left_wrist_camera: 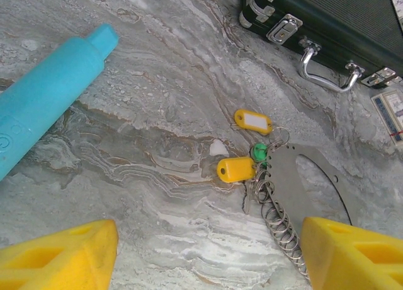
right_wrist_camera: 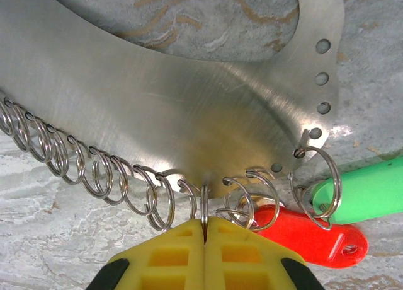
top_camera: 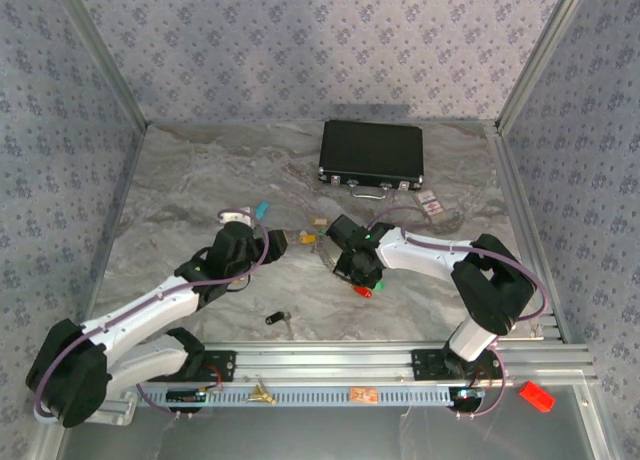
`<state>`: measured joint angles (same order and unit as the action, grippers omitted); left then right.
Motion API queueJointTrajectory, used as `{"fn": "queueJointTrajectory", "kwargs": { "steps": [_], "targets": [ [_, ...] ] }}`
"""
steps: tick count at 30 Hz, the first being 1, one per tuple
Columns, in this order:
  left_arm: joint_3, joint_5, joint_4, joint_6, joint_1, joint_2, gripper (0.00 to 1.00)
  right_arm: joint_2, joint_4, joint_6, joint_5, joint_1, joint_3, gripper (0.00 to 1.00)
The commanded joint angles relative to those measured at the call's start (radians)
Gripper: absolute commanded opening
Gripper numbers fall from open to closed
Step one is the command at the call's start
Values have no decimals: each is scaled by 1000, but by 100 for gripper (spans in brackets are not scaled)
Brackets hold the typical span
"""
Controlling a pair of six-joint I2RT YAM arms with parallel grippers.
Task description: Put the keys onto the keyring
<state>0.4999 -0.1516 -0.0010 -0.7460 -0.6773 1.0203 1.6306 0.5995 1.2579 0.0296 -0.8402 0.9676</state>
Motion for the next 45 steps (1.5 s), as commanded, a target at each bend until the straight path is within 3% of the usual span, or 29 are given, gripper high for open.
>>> {"fn": "queueJointTrajectory", "kwargs": {
  "steps": [1,7,14,22,28,39,45],
  "targets": [
    [-7,-24,-13,-1,-8,-24,76,-23,23,-59,-16,5,14,0],
    [-16,-33,-19,-1,-8,-32,75,-32,31,-150,5,27,11,0],
    [-19,-39,-29,-8,-7,-45,75,0,17,-143,11,26,10,0],
    [-22,-43,-33,-9,-8,-57,74,20,14,-143,2,26,12,14],
    [-21,-46,-34,-10,-7,-59,74,30,17,-146,-2,24,17,16],
    [-21,-54,-48,-9,-8,-81,73,9,62,-160,-43,23,38,4],
    [-21,-71,-53,12,-7,-109,73,-65,85,-296,-101,19,69,0]
  ]
}}
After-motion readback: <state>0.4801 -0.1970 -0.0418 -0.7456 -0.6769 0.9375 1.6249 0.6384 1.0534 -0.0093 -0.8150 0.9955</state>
